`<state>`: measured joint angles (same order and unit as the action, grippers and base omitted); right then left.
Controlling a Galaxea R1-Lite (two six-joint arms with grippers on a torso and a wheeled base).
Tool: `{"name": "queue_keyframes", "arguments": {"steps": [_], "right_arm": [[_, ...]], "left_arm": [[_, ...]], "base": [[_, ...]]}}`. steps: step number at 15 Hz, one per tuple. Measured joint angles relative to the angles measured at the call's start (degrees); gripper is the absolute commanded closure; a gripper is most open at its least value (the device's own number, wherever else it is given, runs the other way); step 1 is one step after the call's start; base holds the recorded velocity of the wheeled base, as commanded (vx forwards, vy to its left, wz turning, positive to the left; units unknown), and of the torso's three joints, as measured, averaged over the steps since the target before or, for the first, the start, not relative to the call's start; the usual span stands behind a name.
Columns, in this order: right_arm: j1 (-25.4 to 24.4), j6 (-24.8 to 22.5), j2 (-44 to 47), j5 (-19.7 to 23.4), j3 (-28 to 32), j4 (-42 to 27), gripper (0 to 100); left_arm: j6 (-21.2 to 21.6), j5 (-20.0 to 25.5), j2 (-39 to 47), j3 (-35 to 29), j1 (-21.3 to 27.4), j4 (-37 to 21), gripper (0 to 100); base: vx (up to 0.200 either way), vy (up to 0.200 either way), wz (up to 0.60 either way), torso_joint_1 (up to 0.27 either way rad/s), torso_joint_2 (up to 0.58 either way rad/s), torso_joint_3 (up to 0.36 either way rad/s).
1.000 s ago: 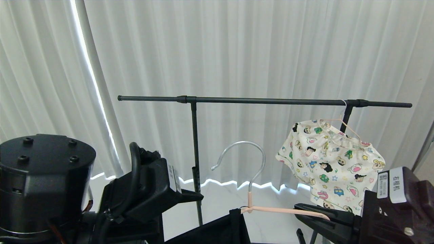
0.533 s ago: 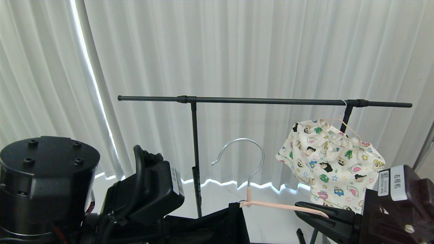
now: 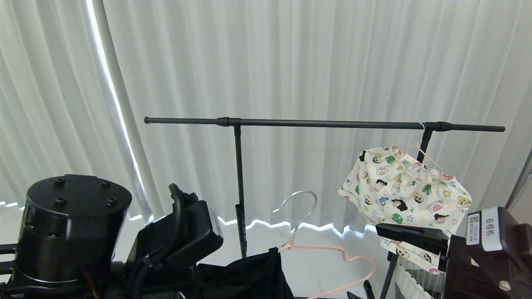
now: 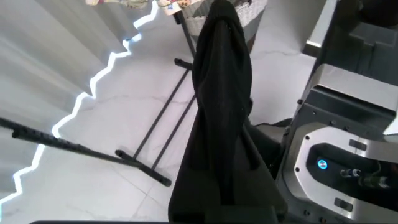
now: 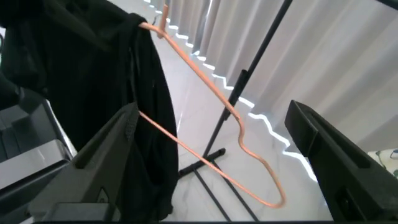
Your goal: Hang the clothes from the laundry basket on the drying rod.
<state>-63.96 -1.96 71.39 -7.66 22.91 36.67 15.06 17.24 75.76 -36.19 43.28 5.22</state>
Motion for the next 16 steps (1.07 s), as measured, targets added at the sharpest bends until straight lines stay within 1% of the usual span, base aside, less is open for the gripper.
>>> {"name": "queue_keyframes", "arguments": {"steps": [2, 4, 5, 6, 7, 9, 10, 12, 14, 16], "right_arm": [[0.00, 0.11, -0.06, -0.11, -1.24, -0.54, 0], [0.11, 1.28, 0.17, 0.05, -2.01, -3.89, 0], [0.22, 3.93, 0.66, 0.13, -2.07, -5.25, 0], [0.27, 8.20, 1.65, 0.18, -1.55, -5.63, 0], [0.33, 12.69, 3.13, 0.18, -0.63, -5.85, 0], [0.84, 21.70, 7.72, -0.04, 2.78, -5.99, 0], [1.60, 24.21, 10.42, -0.15, 4.92, -5.91, 0], [4.55, 26.73, 16.21, -0.33, 9.28, -5.74, 0], [6.94, 27.42, 21.05, -1.12, 12.57, -5.33, 0], [7.94, 27.58, 24.89, -3.27, 14.08, -1.52, 0]], "left_arm": [[-0.04, -2.77, 0.06, 0.54, -2.51, 0.41, 100], [-0.37, -6.27, 0.26, 0.37, -4.56, 6.13, 100], [-0.44, -7.56, 0.48, 0.23, -5.00, 9.42, 100], [-0.48, -9.12, 0.76, 0.12, -5.30, 12.46, 100], [-0.50, -9.91, 1.02, 0.06, -5.41, 13.86, 100], [-0.44, -10.09, 1.33, -0.46, -5.46, 14.40, 100], [-0.39, -10.11, 1.39, -0.88, -5.46, 14.40, 100], [-0.33, -10.11, 1.49, -2.11, -5.50, 14.41, 100], [-0.12, -10.11, 1.50, -3.35, -5.41, 14.46, 100], [-0.12, -10.11, 1.50, -4.13, -5.41, 14.46, 100]], "base": [[0.000, 0.000, 0.00, 0.000, 0.00, 0.000], [0.000, 0.000, 0.00, 0.000, 0.00, 0.000], [0.000, 0.000, 0.00, 0.000, 0.00, 0.000], [0.000, 0.000, 0.00, 0.000, 0.00, 0.000], [0.000, 0.000, 0.00, 0.000, 0.00, 0.000], [0.000, 0.000, 0.00, 0.000, 0.00, 0.000], [0.000, 0.000, 0.00, 0.000, 0.00, 0.000], [0.000, 0.000, 0.00, 0.000, 0.00, 0.000], [0.000, 0.000, 0.00, 0.000, 0.00, 0.000], [0.000, 0.000, 0.00, 0.000, 0.00, 0.000]]}}
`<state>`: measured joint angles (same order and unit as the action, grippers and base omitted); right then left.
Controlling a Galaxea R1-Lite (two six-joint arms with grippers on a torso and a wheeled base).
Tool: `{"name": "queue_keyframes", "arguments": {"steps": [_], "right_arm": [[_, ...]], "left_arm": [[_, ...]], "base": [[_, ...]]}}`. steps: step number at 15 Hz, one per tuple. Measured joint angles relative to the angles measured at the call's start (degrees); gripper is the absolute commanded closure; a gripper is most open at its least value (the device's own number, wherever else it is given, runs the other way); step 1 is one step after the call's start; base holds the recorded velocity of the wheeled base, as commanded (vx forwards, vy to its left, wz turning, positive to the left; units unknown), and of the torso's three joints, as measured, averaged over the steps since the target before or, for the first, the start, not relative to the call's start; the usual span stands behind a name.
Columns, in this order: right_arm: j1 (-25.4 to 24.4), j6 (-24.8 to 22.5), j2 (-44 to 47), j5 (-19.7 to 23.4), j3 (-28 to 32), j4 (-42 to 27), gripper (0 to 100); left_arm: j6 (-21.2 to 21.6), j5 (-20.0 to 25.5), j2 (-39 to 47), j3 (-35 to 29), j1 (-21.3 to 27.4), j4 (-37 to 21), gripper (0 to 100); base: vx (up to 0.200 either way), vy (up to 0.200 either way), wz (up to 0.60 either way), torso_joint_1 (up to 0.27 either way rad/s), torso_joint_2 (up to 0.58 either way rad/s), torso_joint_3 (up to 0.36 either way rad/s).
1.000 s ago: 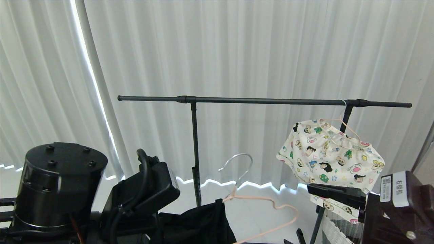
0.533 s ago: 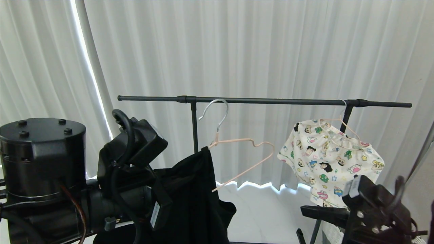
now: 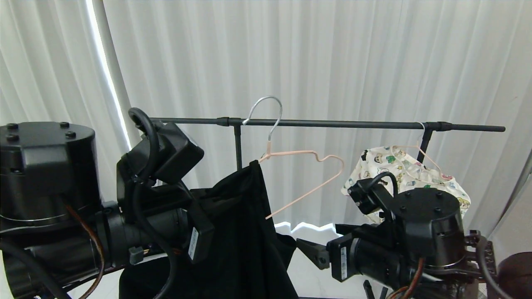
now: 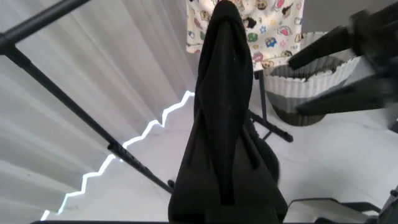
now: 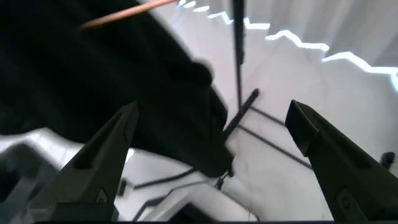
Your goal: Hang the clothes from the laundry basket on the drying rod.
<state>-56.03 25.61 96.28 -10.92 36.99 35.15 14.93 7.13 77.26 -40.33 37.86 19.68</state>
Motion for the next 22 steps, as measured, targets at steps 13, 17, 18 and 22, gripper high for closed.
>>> {"name": "queue_keyframes", "arguments": {"steps": [13, 17, 18, 22], "right_arm": [[1.15, -0.44, 7.46, -1.41, 1.43, 4.34, 0], [1.05, -2.18, 7.80, -1.39, 1.93, 4.29, 0], [0.85, -2.68, 7.90, -1.34, 1.85, 4.29, 0], [-0.94, -3.45, 7.77, -1.00, 1.62, 4.23, 0]], "left_arm": [[0.20, -0.02, -1.41, -0.82, 2.38, -0.02, 100], [0.20, -0.02, -1.58, -0.90, 2.38, -0.02, 100], [0.20, -0.02, -1.58, -0.90, 2.40, -0.02, 100], [0.20, -0.02, -1.50, -1.26, 2.40, -0.02, 100]], "base": [[0.000, 0.000, 0.00, 0.000, 0.00, 0.000], [0.000, 0.000, 0.00, 0.000, 0.00, 0.000], [0.000, 0.000, 0.00, 0.000, 0.00, 0.000], [0.000, 0.000, 0.00, 0.000, 0.00, 0.000]]}}
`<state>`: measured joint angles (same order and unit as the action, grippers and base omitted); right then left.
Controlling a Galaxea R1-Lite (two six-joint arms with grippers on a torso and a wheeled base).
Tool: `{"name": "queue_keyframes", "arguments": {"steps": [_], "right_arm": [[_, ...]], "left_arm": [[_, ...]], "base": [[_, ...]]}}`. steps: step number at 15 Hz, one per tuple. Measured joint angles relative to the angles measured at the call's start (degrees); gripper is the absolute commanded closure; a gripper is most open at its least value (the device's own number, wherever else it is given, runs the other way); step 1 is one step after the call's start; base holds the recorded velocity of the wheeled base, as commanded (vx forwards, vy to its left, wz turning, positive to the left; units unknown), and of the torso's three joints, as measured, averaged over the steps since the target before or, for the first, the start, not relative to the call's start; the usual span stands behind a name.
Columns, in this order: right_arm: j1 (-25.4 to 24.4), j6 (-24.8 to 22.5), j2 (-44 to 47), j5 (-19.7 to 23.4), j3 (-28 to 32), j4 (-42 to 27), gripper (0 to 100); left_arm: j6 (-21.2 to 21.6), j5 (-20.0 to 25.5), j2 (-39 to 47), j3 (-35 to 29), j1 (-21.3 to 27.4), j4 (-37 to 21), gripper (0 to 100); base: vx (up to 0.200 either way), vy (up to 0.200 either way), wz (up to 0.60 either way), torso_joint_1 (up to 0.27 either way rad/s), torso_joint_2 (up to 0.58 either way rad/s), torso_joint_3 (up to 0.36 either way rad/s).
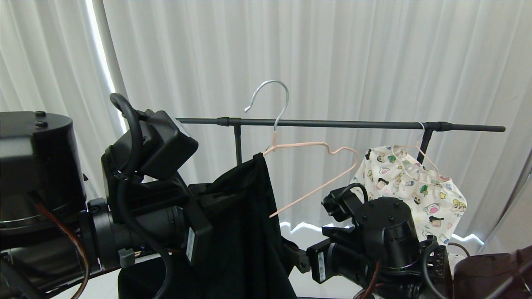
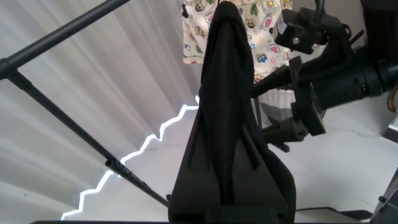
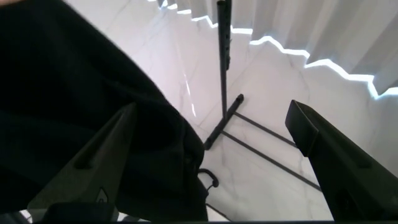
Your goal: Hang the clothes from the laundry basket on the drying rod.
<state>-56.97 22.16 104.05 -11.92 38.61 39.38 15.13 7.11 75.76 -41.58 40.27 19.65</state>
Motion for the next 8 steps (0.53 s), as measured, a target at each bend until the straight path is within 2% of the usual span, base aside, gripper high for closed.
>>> {"name": "queue_keyframes", "arguments": {"steps": [5, 8], "right_arm": [[-1.52, -0.02, -0.07, 0.07, -0.83, -0.34, 0], [0.82, 0.22, 0.87, -0.15, -2.54, -0.38, 0]], "left_arm": [[0.00, 0.09, 0.00, -0.54, -0.02, 0.02, 100], [0.02, 0.11, -0.35, -1.00, 0.09, 0.00, 100]], "base": [[0.000, 0.000, 0.00, 0.000, 0.00, 0.000], [0.000, 0.000, 0.00, 0.000, 0.00, 0.000]]}}
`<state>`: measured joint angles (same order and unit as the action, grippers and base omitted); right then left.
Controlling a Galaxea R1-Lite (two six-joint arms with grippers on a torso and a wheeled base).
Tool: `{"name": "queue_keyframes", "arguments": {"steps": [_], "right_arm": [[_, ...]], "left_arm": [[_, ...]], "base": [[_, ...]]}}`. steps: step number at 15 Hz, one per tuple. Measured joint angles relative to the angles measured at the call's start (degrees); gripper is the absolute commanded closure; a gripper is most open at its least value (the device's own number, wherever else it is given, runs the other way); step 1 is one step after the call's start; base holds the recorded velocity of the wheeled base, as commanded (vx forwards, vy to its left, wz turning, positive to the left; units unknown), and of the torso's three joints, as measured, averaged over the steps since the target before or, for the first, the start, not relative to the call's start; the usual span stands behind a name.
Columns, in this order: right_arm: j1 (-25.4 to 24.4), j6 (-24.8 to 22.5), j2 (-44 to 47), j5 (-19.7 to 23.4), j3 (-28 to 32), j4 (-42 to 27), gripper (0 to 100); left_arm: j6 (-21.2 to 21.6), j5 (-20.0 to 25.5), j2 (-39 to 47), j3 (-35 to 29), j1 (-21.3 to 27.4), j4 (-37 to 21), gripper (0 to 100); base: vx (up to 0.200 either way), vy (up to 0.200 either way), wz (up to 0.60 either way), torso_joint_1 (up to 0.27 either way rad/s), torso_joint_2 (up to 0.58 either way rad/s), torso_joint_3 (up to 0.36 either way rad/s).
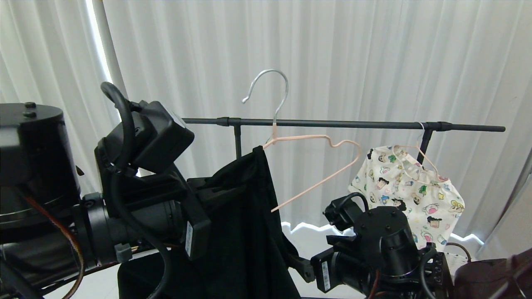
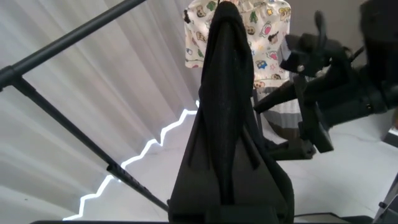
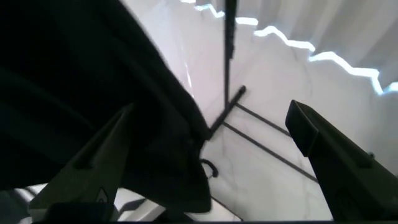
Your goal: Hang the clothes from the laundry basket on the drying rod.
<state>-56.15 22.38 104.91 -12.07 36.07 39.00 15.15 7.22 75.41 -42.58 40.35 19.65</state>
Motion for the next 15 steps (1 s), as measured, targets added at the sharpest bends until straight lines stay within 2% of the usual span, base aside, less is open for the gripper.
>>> {"name": "queue_keyframes", "arguments": {"steps": [4, 9, 11, 15], "right_arm": [[4.47, -0.24, 0.96, -0.51, -0.61, -1.28, 0], [11.56, -5.21, 0.99, -2.62, -0.82, -2.24, 0], [16.13, -8.40, 0.44, -2.66, -0.71, -2.27, 0], [23.03, -10.89, -2.79, -2.66, -0.71, -3.52, 0]], "left_arm": [[-0.02, 0.00, -0.72, 0.11, 0.63, -0.06, 100], [-0.02, 0.00, -0.85, 0.88, 0.66, -0.02, 100], [0.01, 0.00, -0.94, 3.04, 0.61, -0.09, 100], [0.04, -0.07, -0.88, 8.57, 0.60, 0.05, 100]], "base": [[0.000, 0.000, 0.00, 0.000, 0.00, 0.000], [0.000, 0.000, 0.00, 0.000, 0.00, 0.000], [0.000, 0.000, 0.00, 0.000, 0.00, 0.000], [0.000, 0.000, 0.00, 0.000, 0.00, 0.000]]}}
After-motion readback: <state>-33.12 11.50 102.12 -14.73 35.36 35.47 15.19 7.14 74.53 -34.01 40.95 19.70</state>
